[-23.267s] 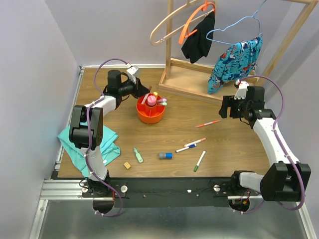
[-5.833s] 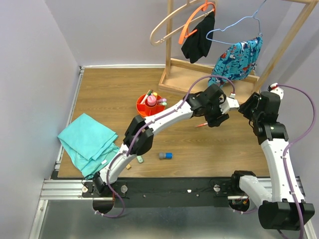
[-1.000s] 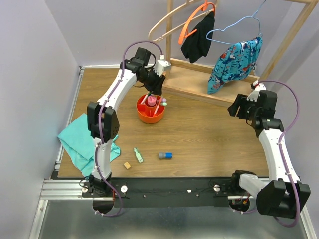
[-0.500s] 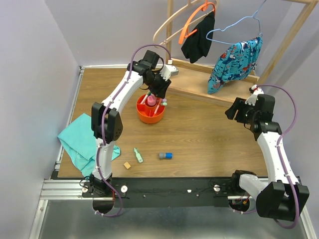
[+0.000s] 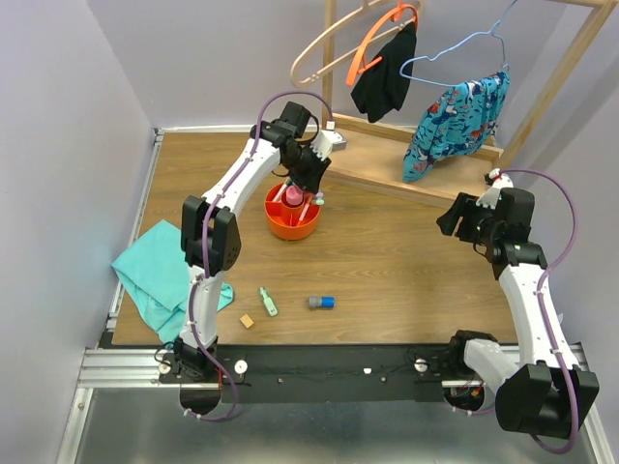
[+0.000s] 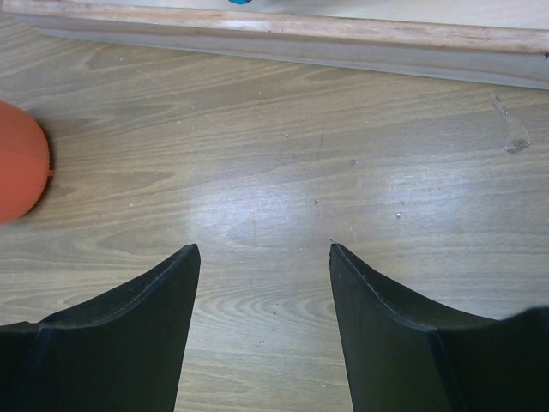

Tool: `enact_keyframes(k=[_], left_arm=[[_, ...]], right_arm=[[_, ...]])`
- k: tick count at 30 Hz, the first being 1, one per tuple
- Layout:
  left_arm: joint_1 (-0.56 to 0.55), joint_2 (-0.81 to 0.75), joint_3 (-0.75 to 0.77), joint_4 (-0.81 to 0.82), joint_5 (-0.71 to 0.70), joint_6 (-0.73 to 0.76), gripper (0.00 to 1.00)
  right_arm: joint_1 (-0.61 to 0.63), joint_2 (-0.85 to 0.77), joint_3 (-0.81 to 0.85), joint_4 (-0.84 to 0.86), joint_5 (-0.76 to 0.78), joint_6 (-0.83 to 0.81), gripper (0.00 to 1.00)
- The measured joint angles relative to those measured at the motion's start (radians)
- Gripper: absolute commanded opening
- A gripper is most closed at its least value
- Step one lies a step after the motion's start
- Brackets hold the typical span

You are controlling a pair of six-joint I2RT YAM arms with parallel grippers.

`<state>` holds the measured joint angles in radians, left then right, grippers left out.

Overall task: Sort the stationery into containers
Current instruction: Pick up the pen from the storage box.

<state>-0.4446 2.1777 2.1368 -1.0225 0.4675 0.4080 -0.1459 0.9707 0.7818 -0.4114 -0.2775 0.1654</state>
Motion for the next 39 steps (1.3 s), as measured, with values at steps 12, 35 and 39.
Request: enact_keyframes(k=[12, 35, 39], left_arm=[[-0.001, 0.0, 0.001, -0.005, 0.044, 0.002, 0.14], [0.057, -0.277, 0.046, 0.062, 0.179, -0.074, 0.1], [0.124, -0.284, 0.043, 0.116, 0.228, -0.113, 0.1]], right_arm=[[0.0, 0.0, -0.007, 0.0, 0.002, 0.004, 0.7], [0.0, 0.059, -0.004, 0.021, 0.003, 0.02, 0.7], [0.0, 0.079, 0.01, 0.02, 0.004, 0.019, 0.7]])
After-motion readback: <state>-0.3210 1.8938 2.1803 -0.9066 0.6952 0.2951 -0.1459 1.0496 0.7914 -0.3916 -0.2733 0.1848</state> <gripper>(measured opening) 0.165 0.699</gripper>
